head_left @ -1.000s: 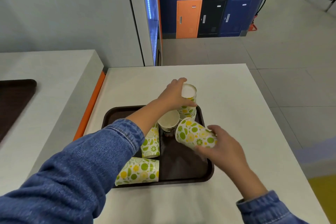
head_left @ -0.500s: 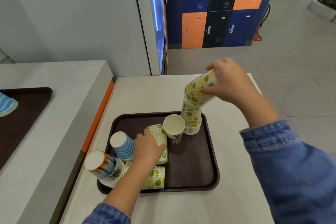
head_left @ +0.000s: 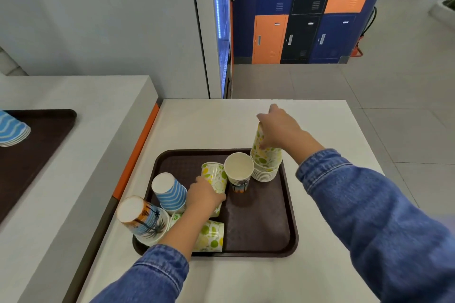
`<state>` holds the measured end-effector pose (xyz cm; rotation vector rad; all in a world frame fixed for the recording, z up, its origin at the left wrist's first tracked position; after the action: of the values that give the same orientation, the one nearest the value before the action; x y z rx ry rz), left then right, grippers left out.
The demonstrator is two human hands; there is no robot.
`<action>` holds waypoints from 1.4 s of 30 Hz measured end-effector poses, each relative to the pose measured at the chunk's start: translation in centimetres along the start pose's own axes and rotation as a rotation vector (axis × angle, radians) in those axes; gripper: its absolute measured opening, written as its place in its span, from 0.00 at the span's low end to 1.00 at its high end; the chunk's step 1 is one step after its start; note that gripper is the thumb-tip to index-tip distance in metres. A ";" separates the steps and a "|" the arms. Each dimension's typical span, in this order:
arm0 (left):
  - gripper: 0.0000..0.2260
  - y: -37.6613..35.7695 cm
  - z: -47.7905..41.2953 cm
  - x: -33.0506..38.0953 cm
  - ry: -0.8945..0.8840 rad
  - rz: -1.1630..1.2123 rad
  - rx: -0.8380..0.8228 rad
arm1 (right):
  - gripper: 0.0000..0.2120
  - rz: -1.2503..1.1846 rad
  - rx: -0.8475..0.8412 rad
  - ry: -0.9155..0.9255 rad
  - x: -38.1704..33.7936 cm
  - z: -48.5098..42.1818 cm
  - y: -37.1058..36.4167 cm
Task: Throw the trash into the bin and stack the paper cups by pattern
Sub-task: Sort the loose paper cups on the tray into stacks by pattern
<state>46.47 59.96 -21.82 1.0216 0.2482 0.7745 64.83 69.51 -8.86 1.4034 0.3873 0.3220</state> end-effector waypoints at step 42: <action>0.39 8.6 7.9 17.6 -1.041 -0.220 0.069 | 0.60 -0.815 0.115 -0.335 1.9 10.2 -9.9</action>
<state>59.23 69.16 -7.65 1.3089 -0.5067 -0.0276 71.02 59.90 -17.53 1.2663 0.6638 -0.5993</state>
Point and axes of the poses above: each hand's wrist, its own z-axis away from the middle knuckle, its own y-axis out of the back of the hand, x = y × z, the point moved 4 cm from there along -z, towards the middle knuckle, and after that the axes turned 13 degrees about y, right-handed, at the moved point
